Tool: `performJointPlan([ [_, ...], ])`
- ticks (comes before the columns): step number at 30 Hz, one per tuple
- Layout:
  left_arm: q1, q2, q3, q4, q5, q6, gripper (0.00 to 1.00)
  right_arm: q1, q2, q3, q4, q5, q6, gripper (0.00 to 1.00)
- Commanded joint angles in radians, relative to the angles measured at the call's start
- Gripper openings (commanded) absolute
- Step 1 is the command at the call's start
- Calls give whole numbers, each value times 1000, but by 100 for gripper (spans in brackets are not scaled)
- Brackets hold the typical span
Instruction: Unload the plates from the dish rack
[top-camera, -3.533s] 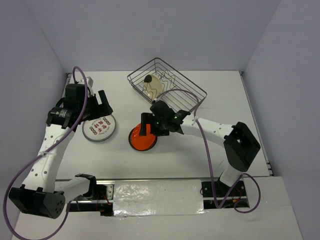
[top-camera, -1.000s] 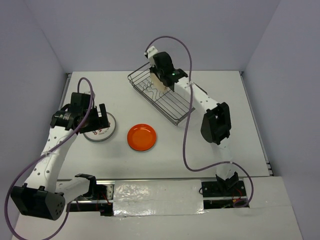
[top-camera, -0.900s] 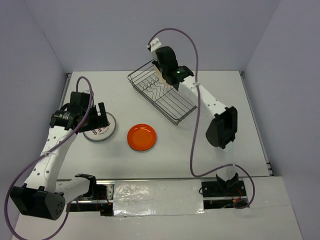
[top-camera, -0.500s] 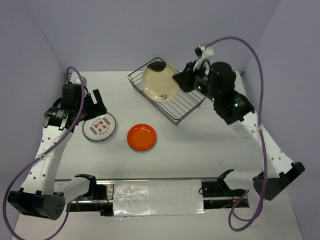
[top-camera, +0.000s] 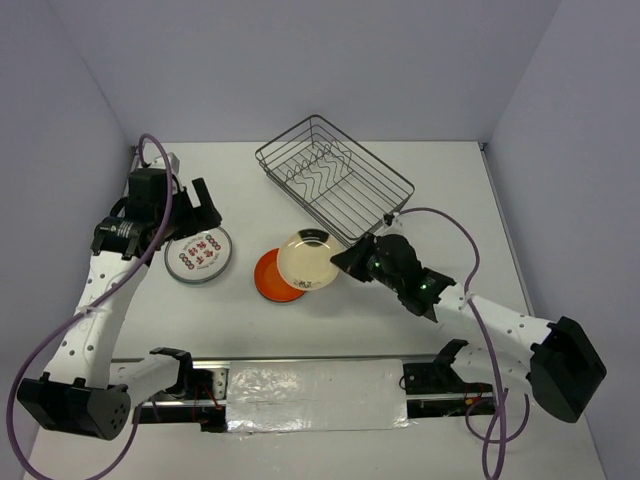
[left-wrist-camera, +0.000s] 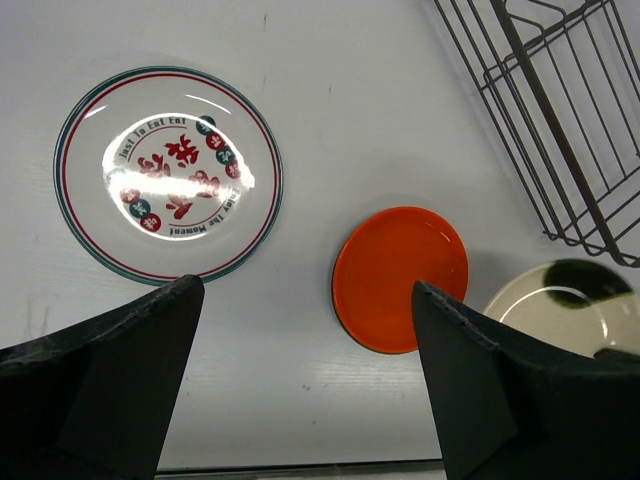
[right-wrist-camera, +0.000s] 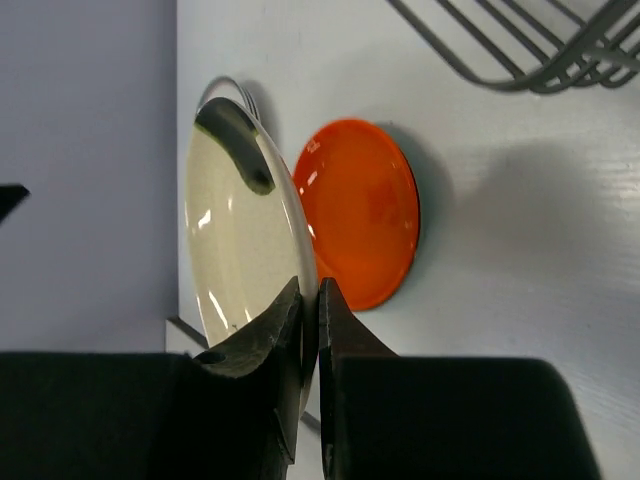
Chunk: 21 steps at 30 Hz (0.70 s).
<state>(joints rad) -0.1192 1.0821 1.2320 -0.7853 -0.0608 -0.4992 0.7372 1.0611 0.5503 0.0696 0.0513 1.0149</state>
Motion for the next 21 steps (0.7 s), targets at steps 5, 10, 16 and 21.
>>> performJointPlan([
  [5,6,-56,-8,0,-2,25,99,11,186,59,205,61,119,0],
  [10,6,-79,-5,-37,-34,34,100,69,307,134,203,58,110,0],
  [16,6,-100,-19,-66,-14,51,99,80,413,152,239,58,120,2],
  [21,6,-122,-40,-84,-20,59,100,83,500,191,220,42,102,15],
])
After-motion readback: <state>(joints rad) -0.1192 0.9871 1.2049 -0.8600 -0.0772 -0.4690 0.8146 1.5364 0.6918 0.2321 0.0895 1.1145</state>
